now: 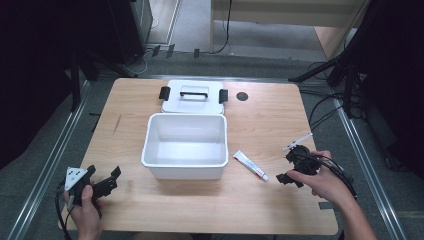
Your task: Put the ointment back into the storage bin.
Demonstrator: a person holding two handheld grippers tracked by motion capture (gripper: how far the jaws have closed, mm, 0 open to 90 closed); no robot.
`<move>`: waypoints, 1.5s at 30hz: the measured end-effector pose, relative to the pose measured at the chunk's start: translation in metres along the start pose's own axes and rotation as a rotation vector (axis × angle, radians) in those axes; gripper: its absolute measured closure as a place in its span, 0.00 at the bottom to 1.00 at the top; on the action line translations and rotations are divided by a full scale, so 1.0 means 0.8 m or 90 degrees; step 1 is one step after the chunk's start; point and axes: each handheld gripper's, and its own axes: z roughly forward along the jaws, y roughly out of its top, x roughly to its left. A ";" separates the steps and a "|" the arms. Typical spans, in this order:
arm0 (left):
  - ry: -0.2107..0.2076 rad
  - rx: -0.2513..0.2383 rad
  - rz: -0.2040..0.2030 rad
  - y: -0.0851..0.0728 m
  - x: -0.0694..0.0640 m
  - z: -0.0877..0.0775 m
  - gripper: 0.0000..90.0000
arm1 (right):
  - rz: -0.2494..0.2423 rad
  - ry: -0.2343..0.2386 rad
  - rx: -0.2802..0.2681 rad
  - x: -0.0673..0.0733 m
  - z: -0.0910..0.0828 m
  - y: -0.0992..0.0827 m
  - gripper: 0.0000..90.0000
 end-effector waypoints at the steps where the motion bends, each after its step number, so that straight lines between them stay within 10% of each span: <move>1: 0.001 0.000 0.001 0.000 0.000 0.000 0.08 | -0.005 0.000 0.007 0.001 0.000 0.003 0.20; 23: 0.004 0.007 -0.008 0.002 0.002 0.003 0.08 | -0.056 0.032 0.107 0.023 0.011 0.065 0.22; 45: 0.000 0.010 -0.014 0.002 0.003 0.003 0.08 | -0.068 0.050 0.160 0.052 0.062 0.108 0.58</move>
